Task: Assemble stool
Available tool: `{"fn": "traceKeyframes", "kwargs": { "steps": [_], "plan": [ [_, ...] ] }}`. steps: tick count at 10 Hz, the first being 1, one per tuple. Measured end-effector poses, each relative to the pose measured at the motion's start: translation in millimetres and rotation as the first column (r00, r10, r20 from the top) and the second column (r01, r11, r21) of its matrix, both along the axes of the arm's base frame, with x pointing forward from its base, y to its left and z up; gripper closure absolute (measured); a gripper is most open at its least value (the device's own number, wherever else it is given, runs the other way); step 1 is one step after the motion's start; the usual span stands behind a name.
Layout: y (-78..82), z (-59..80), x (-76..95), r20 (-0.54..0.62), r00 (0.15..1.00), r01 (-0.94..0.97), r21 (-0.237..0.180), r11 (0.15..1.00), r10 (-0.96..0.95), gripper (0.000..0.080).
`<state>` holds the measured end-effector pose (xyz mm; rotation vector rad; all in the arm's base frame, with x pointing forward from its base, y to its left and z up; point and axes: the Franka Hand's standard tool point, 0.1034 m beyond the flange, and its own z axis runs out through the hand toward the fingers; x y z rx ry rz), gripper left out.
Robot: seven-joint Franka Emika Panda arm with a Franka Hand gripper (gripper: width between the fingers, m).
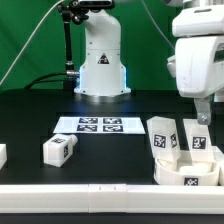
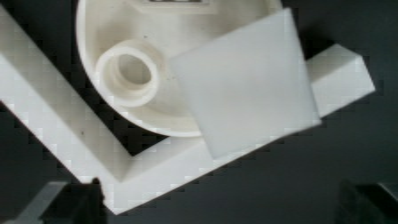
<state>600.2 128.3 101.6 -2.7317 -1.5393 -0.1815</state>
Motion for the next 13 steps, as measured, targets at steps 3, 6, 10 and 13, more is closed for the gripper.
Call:
{"fn": "traceKeyframes", "kwargs": {
  "steps": [3,6,10,13],
  "plan": [
    [-5.3,-7.4,-4.3,-0.002,0.969,-0.247,-0.059,0.967,0.247,0.0150],
    [-4.4,-15.2,-13.7,-0.024,0.950,-0.313,-0.083,0.946,0.312,0.0150],
    [-4.3,-20.3,-15.3,-0.032,0.956,-0.292,-0.080,0.953,0.290,0.0287],
    [-8.3,-20.7,-12.8,-0.021,0.960,-0.280,-0.080,0.957,0.279,0.0465]
  ]
}}
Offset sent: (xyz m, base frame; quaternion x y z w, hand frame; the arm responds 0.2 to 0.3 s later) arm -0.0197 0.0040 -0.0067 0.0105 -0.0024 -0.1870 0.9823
